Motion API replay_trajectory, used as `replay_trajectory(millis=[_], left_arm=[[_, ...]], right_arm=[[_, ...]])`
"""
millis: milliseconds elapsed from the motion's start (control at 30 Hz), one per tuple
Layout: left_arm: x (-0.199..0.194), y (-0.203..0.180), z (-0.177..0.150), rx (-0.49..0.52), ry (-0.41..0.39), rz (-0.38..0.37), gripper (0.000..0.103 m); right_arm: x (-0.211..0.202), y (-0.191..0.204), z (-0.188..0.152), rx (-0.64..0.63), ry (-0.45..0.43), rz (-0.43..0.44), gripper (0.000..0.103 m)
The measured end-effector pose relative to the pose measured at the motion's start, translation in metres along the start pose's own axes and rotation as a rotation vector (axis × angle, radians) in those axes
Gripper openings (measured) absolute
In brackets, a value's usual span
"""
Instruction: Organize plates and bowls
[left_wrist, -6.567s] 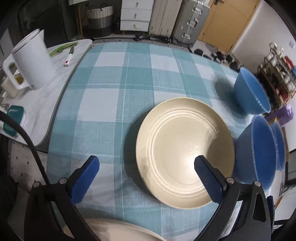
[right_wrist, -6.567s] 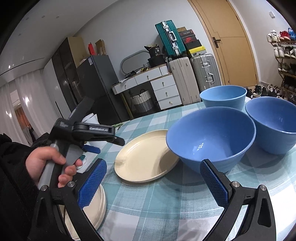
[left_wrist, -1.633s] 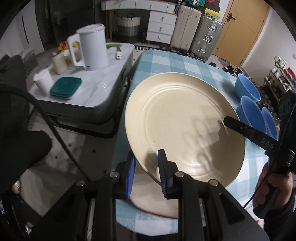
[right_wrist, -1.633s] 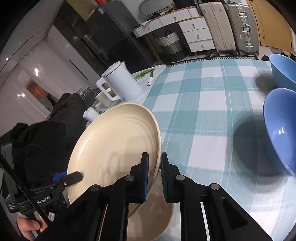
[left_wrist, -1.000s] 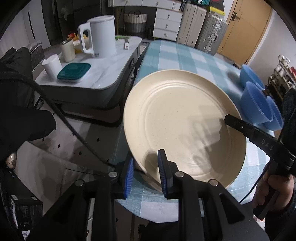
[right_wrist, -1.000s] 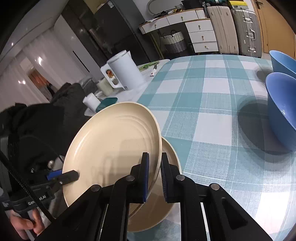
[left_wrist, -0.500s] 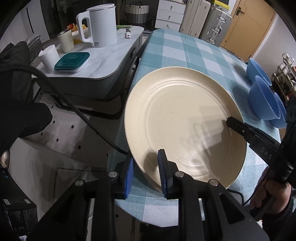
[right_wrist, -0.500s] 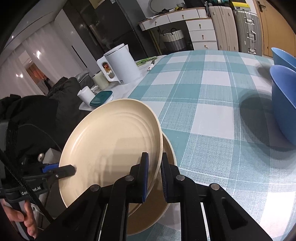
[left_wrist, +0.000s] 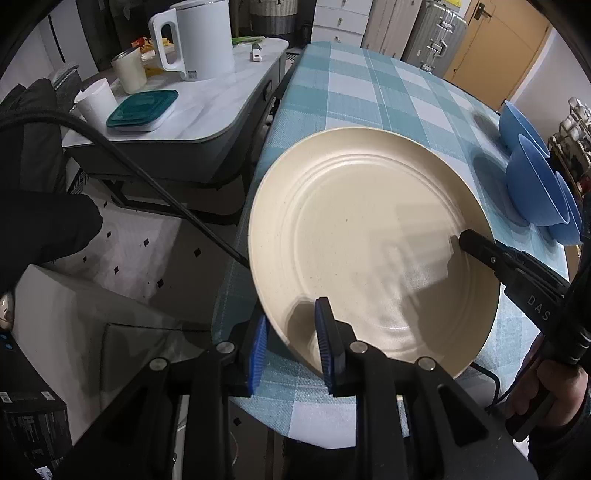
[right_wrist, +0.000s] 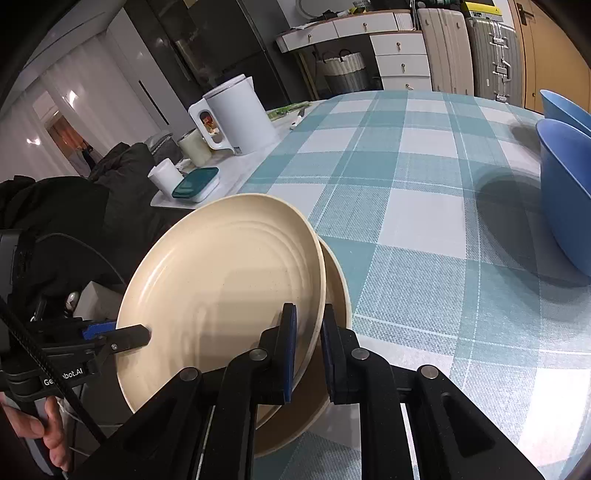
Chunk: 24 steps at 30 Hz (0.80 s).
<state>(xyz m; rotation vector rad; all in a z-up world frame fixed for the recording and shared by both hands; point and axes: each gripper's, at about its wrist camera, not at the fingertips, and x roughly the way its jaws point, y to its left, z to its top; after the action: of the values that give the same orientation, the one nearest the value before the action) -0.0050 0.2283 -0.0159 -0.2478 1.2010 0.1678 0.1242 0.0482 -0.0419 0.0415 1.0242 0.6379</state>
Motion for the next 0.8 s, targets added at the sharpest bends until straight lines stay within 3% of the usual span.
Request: replay_trajectory(millis=[233, 367, 800], left_arm=[[0.002, -0.001, 0.000, 0.004, 0.026, -0.017, 0.025], [0.007, -0.003, 0.002, 0.012, 0.041, 0.018, 0.025], [-0.023, 0.009, -0.003, -0.009, 0.019, -0.010, 0.032]], right_arm=[[-0.004, 0.004, -0.001, -0.016, 0.009, -0.050, 0.013], [-0.008, 0.015, -0.002, -0.074, -0.017, -0.116, 0.013], [-0.004, 0.007, -0.001, -0.027, 0.004, -0.081, 0.013]])
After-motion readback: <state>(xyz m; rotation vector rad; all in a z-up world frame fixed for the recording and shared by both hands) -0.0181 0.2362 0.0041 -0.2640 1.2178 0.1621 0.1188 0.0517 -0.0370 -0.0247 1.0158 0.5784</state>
